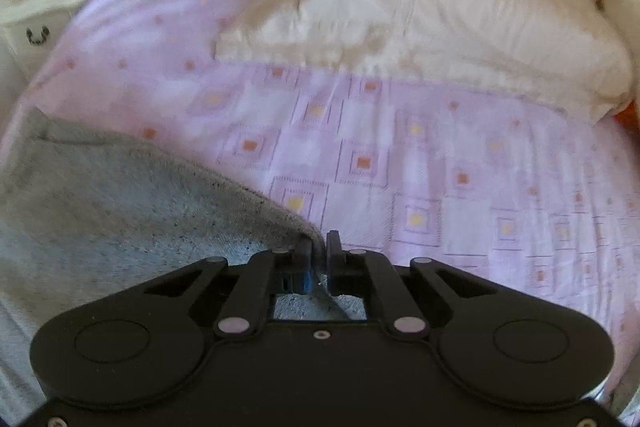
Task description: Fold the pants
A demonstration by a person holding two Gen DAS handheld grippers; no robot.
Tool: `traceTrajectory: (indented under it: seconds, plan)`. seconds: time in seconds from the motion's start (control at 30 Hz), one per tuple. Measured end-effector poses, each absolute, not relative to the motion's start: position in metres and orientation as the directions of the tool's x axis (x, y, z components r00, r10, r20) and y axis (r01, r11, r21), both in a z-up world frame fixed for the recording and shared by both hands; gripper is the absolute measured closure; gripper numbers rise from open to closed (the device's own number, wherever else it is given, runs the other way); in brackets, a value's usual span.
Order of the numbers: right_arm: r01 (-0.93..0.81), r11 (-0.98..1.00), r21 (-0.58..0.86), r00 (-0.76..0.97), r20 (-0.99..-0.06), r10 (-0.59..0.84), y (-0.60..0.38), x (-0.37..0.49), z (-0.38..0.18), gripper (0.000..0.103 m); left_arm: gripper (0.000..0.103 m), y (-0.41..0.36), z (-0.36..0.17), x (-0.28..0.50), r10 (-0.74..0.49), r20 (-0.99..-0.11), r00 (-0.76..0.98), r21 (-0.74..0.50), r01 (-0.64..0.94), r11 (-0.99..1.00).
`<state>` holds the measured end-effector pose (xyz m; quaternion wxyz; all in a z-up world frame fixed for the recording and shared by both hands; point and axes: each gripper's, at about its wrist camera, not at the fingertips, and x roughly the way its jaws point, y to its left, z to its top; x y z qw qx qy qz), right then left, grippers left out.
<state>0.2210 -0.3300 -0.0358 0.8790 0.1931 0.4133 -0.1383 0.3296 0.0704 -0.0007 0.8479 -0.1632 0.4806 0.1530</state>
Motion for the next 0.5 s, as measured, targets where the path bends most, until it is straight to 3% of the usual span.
traceTrajectory:
  seconds: [0.33, 0.5]
  plan:
    - [0.339, 0.891, 0.303, 0.684, -0.729, -0.012, -0.339, 0.188, 0.011, 0.097, 0.096, 0.067, 0.06, 0.231, 0.067, -0.79, 0.61, -0.15, -0.297, 0.943]
    - [0.284, 0.929, 0.236, 0.632, -0.775, 0.003, -0.342, 0.149, 0.041, 0.097, 0.096, 0.07, 0.07, 0.186, 0.033, -0.764, 0.644, -0.163, -0.243, 0.956]
